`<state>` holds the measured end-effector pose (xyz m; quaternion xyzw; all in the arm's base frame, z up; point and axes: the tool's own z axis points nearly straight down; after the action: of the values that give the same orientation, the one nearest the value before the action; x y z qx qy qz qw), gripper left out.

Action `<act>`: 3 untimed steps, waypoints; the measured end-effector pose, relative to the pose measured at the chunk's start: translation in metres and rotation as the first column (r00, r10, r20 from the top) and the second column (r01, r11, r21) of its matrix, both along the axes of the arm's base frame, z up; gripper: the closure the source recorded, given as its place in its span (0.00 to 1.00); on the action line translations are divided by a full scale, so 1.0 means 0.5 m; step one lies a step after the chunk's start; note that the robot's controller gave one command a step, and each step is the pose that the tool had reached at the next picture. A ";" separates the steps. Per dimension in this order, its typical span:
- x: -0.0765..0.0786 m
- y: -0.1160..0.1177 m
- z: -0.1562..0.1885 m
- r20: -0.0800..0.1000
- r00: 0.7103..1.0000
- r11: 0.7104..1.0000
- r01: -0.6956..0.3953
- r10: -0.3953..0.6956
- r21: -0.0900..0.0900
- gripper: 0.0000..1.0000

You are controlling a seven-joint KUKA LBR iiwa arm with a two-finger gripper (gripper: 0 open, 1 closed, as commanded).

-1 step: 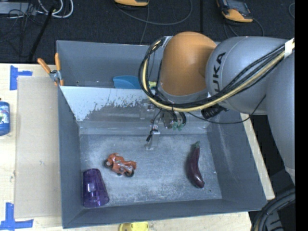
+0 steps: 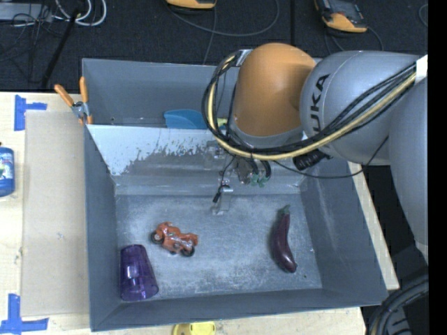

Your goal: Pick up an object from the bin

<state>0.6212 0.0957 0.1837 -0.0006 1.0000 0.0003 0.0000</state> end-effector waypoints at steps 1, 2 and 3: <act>-0.062 0.071 -0.156 0.003 1.000 1.000 0.001 -0.001 0.001 0.00; -0.082 0.093 -0.192 -0.003 1.000 1.000 0.019 -0.019 0.000 0.00; -0.116 0.087 -0.134 -0.002 0.999 0.999 0.048 -0.048 0.000 0.00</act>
Offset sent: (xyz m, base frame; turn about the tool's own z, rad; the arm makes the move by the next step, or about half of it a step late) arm -0.0436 0.0527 -0.0521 0.0472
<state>0.5630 0.1392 0.1167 0.0234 0.9997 0.0001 -0.0009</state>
